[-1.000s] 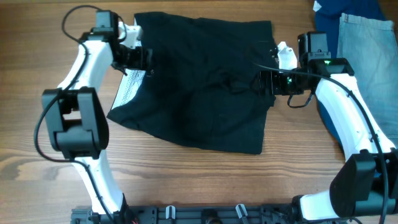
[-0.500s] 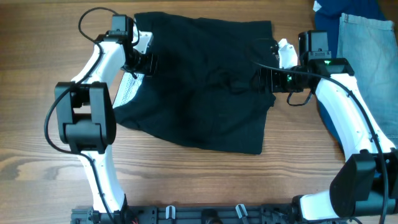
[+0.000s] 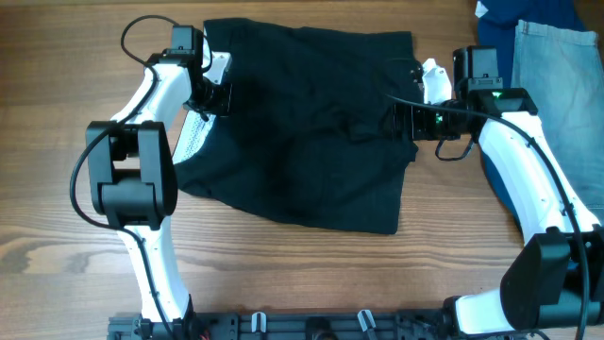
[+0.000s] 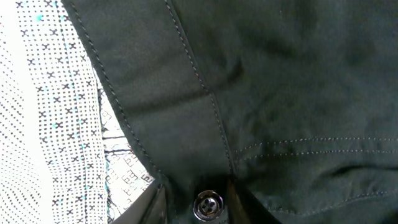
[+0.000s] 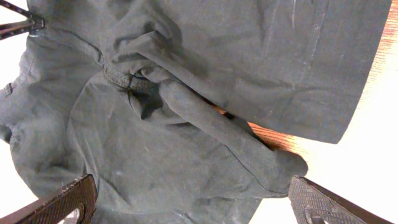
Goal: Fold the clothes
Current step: 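Hold the shorts' edges and smooth them flat with both grippers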
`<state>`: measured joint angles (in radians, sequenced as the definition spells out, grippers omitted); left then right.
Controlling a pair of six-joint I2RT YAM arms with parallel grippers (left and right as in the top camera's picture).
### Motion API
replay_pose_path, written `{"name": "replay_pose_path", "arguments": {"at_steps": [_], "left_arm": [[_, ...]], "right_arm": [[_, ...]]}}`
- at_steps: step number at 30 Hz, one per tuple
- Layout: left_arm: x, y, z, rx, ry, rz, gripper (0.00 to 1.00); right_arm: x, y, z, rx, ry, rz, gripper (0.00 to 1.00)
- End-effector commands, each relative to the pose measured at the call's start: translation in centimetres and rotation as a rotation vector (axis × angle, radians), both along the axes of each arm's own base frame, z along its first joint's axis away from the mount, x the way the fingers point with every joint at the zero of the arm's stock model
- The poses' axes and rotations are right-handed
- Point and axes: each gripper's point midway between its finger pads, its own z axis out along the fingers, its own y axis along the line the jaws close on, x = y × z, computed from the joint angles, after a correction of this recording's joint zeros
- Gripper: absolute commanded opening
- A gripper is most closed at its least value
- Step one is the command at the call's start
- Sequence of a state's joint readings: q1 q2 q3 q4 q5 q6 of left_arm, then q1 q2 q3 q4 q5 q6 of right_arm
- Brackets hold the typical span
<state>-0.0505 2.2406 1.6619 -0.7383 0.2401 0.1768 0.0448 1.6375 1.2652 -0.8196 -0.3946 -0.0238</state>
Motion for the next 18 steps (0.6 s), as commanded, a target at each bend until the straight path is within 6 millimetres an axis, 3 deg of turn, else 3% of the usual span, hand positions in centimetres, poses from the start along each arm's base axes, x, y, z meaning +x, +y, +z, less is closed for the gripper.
{"name": "replay_pose_path", "arguments": {"at_steps": [1, 5, 8, 11, 14, 18], "left_arm": [[-0.5, 0.2, -0.1, 0.006, 0.021, 0.008, 0.2], [-0.3, 0.2, 1.0, 0.005, -0.003, 0.008, 0.15], [-0.6, 0.3, 0.9, 0.006, 0.012, 0.008, 0.04], [-0.7, 0.3, 1.0, 0.006, 0.012, 0.009, 0.04], [-0.3, 0.3, 2.5, 0.006, -0.02, 0.014, 0.04], [0.3, 3.0, 5.7, 0.098, -0.093, 0.065, 0.04]], "right_arm": [[0.6, -0.1, 1.0, -0.003, -0.033, -0.013, 1.0], [0.6, -0.1, 1.0, 0.001, -0.027, -0.024, 0.99], [0.6, -0.1, 1.0, 0.001, -0.027, -0.024, 1.0], [0.6, -0.1, 1.0, 0.0, -0.028, -0.024, 0.99], [0.6, -0.1, 1.0, 0.001, -0.028, -0.024, 0.99], [0.7, -0.1, 1.0, 0.001, -0.028, -0.025, 0.99]]}}
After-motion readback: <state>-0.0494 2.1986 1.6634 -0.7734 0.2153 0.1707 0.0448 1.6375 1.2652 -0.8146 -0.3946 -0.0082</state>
